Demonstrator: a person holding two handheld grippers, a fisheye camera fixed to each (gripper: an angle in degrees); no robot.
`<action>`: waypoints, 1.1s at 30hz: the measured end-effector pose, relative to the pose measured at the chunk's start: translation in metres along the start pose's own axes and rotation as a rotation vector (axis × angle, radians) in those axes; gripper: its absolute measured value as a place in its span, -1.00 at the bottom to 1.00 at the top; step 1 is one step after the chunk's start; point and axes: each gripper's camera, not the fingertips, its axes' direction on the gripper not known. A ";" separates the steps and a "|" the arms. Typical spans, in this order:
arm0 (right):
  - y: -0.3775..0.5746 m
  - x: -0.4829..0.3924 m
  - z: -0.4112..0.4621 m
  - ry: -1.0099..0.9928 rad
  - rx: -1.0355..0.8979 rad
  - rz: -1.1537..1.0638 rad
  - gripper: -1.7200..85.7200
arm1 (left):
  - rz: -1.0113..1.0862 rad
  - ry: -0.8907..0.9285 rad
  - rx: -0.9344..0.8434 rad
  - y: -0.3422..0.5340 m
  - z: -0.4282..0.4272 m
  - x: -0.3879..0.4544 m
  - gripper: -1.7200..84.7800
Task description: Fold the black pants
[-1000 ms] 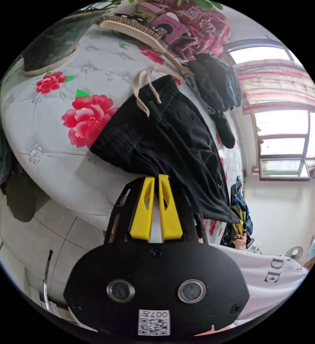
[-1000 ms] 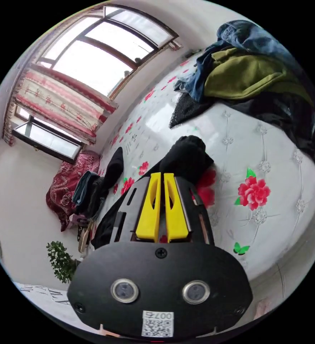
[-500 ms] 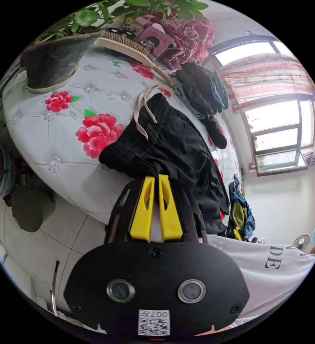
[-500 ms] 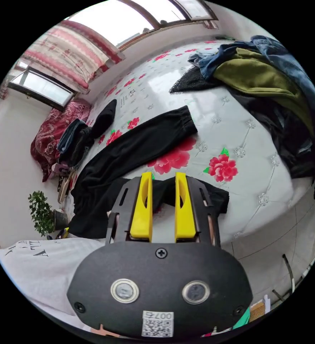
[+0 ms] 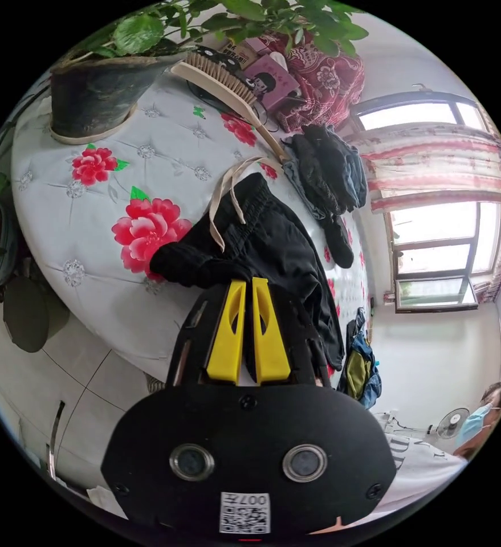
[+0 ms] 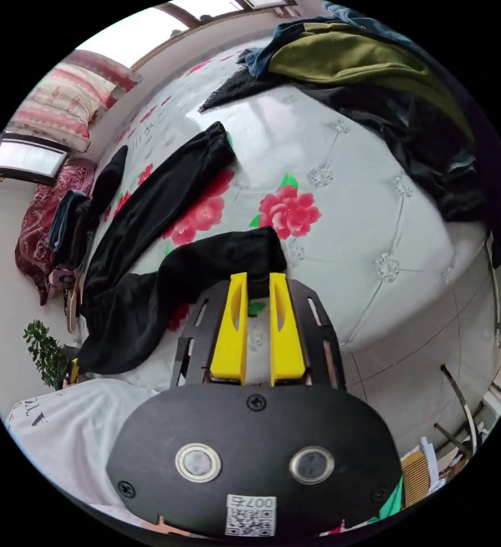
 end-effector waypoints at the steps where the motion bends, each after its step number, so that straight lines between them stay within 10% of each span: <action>1: -0.005 -0.005 -0.012 -0.001 0.038 -0.025 -0.92 | 0.000 0.003 -0.004 -0.003 0.001 0.004 -0.98; 8: -0.014 -0.065 -0.167 0.106 0.394 -0.388 -0.96 | 0.137 -0.050 -0.031 0.012 0.002 0.054 -0.98; 17: -0.028 0.018 -0.013 0.326 -0.126 -0.048 -0.94 | 0.043 -0.403 -0.250 0.071 0.104 0.018 -0.89; 25: -0.066 -0.096 0.000 0.164 0.041 -0.343 -0.90 | 0.140 -0.567 -0.079 0.070 0.079 0.077 -0.91; 33: -0.078 -0.224 0.138 0.192 -0.309 -0.678 -0.89 | 0.312 -0.504 -0.133 0.021 0.197 0.167 -0.86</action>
